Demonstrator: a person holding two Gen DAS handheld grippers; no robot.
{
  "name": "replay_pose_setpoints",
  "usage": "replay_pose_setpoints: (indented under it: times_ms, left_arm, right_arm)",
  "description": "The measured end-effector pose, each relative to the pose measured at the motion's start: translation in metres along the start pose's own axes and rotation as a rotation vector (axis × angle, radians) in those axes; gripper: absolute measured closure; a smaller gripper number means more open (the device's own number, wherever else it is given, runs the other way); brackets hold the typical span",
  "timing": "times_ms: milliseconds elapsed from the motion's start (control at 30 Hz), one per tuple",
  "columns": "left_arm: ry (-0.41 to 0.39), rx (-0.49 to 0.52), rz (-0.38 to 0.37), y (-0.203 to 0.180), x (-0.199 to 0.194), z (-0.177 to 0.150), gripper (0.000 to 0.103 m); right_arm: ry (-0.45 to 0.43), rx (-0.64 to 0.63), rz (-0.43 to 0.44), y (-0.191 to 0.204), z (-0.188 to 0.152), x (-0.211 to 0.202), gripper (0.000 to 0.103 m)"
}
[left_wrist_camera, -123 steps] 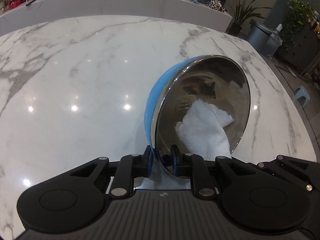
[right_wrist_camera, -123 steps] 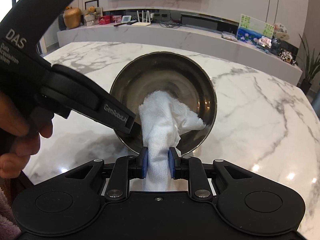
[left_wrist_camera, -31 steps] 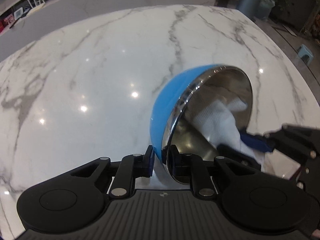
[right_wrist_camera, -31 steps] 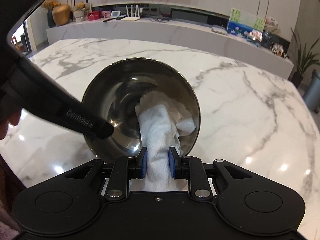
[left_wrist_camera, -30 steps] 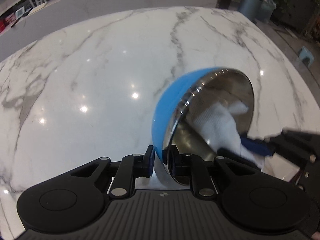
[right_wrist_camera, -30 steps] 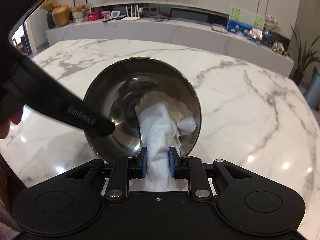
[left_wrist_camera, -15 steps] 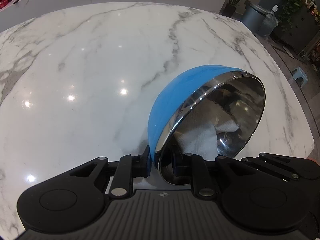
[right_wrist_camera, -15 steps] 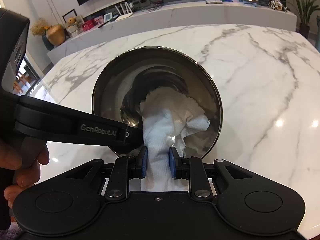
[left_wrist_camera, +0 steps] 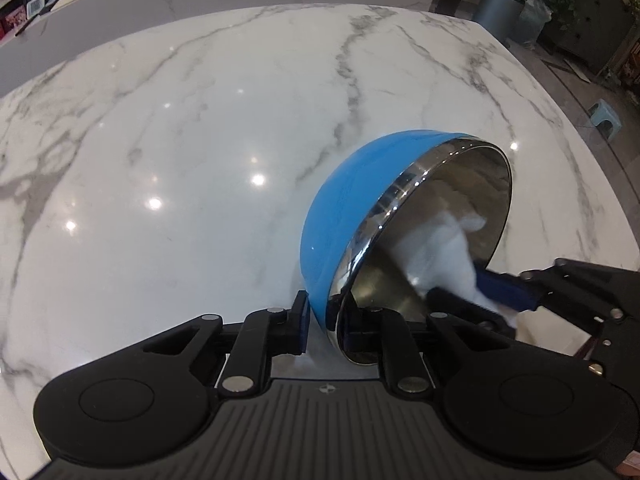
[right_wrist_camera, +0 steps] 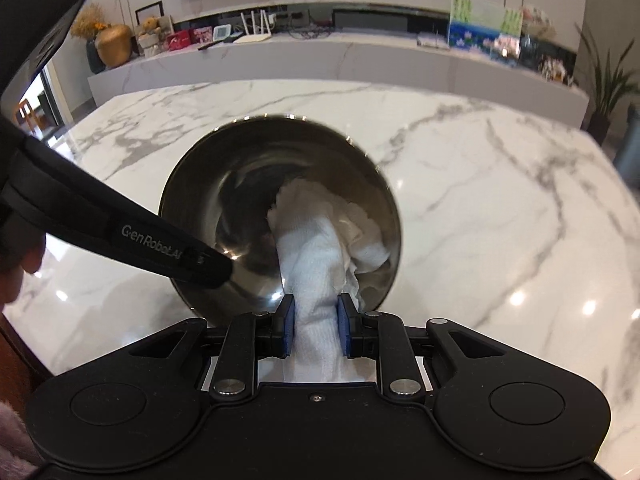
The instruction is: Clean bowl
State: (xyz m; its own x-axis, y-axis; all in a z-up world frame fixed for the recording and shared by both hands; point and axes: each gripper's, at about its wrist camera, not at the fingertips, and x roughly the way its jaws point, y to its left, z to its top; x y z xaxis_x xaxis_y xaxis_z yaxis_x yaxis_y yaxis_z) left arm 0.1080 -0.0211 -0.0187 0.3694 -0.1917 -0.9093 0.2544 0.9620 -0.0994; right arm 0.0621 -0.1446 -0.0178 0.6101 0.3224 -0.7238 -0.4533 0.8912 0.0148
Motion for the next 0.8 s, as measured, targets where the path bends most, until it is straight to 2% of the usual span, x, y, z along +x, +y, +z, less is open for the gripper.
replay_pose_setpoints:
  times_ms: [167,300,567,800]
  left_arm:
    - [-0.036,-0.062,-0.025,0.006,0.001,0.0,0.089]
    - [-0.033,-0.126,-0.082,0.01,0.008,-0.002,0.086]
    - [-0.028,-0.132,-0.101,0.002,0.019,-0.006,0.085]
    - [-0.014,-0.118,-0.1,0.003,0.018,-0.007,0.086]
  right_arm:
    - [0.006,-0.003,0.001,0.001,-0.001,0.003,0.084]
    - [0.041,0.076,0.045,-0.007,-0.002,0.009,0.083]
    - [0.065,0.134,0.089,-0.011,-0.002,0.011,0.083]
    - [0.068,0.128,0.102,-0.01,-0.002,0.011,0.083]
